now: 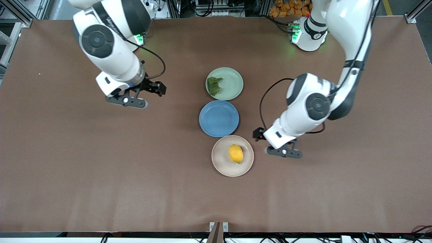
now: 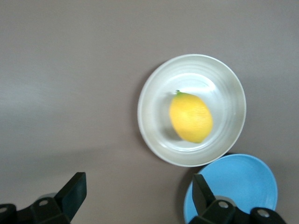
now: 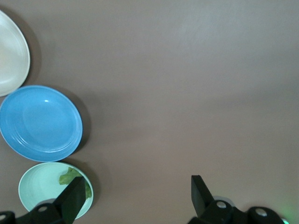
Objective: Pick lemon and lettuce from plates
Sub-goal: 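Lower the left gripper onto the lemon while the right gripper descends to lettuce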
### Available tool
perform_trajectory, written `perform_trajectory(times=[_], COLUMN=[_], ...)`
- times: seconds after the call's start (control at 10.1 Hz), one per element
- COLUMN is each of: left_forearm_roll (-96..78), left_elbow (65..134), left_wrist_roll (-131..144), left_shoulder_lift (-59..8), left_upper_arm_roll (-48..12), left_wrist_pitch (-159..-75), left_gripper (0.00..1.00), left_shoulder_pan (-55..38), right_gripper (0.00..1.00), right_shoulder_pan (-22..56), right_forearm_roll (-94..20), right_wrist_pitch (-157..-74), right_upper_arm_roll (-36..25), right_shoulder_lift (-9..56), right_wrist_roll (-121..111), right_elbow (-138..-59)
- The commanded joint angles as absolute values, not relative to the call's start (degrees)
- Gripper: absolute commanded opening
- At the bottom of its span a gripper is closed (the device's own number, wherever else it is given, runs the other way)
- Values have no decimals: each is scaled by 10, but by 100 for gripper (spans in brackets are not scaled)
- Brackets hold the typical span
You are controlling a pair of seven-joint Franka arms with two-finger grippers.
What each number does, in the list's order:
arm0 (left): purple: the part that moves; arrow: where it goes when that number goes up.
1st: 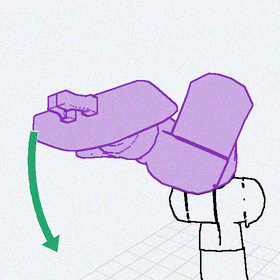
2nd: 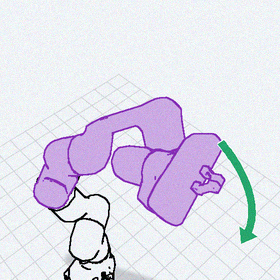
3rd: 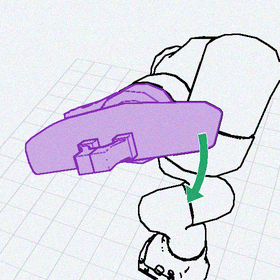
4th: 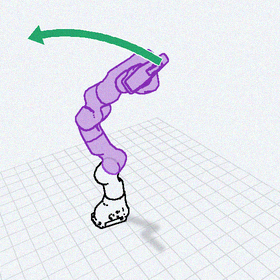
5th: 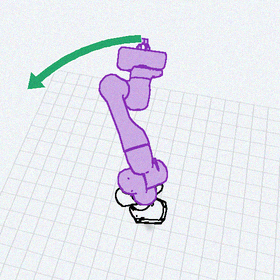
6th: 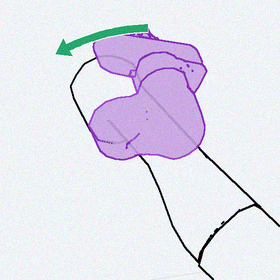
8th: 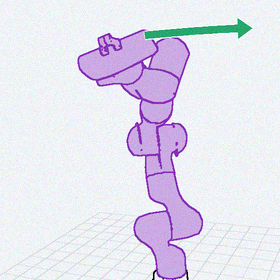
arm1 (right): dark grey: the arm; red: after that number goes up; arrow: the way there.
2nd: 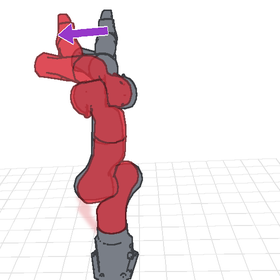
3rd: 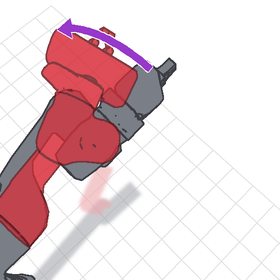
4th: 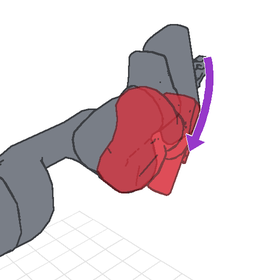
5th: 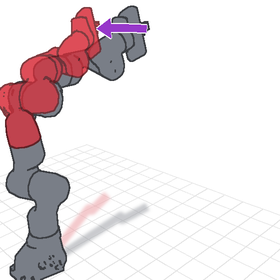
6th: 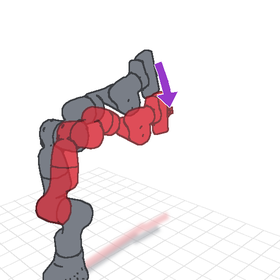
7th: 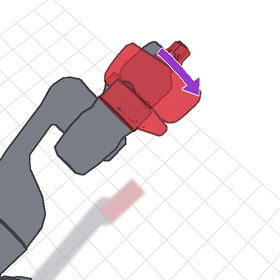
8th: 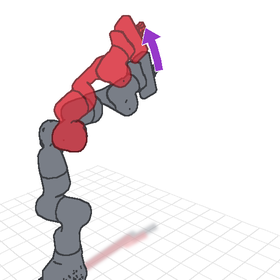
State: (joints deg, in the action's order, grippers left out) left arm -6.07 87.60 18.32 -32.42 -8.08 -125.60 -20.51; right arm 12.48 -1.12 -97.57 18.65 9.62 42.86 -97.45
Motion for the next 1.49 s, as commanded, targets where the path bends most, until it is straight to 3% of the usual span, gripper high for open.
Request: perform_trajectory(times=[0.0,0.7,0.89,1.39], left_forearm_roll=[-65,-68,-69,-69], left_elbow=[865,853,818,811], left_wrist_roll=[245,330,350,374], left_shoulder_lift=[-358,-451,-470,-484], left_upper_arm_roll=[-72,-38,-38,-39], left_wrist_pitch=[-1295,-1421,-1422,-1443], left_gripper=[100,100,100,100], left_shoulder_pan=[-232,-294,-299,-308], right_gripper=[100,100,100,100], right_shoulder_pan=[129,164,177,212], right_forearm_roll=[-12,-4,38,72], right_wrist_pitch=[-1004,-1194,-1215,-1238], right_upper_arm_roll=[215,249,249,249], right_shoulder_lift=[127,241,275,336], right_wrist_roll=[503,652,690,764], right_elbow=[-976,-1017,-1018,-1018])
